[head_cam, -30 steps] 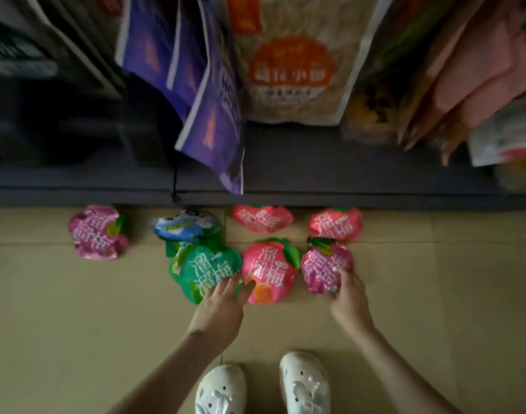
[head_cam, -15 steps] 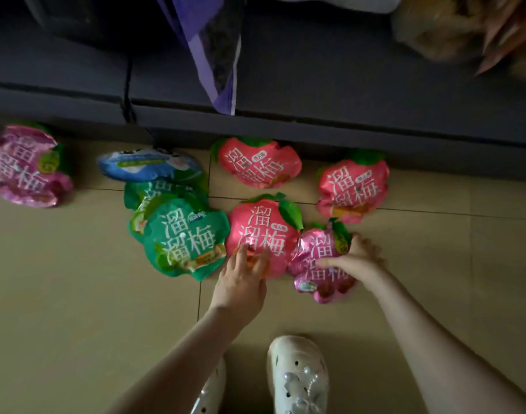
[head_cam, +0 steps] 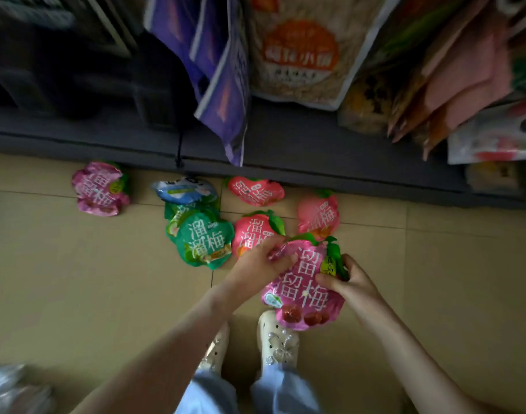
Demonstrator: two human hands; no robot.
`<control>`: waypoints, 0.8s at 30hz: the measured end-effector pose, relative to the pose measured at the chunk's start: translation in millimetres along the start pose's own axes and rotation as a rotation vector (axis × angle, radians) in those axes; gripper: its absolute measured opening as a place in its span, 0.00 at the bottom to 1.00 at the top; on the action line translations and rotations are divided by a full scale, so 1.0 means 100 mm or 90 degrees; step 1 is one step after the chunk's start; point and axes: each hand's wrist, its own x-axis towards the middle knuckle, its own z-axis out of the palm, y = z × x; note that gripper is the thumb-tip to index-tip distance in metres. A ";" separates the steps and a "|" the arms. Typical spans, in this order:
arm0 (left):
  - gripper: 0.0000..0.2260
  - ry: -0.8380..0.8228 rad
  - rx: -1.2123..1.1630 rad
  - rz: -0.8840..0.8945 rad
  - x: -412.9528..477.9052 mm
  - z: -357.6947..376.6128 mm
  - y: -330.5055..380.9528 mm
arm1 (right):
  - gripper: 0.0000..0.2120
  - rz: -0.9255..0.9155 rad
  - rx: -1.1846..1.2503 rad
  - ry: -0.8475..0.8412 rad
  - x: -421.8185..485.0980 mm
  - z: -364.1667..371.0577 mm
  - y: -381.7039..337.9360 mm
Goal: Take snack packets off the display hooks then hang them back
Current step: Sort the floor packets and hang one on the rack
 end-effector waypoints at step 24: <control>0.10 0.254 0.133 0.280 -4.54 -2.75 4.03 | 0.06 -0.614 -0.336 0.091 -4.86 0.49 -4.49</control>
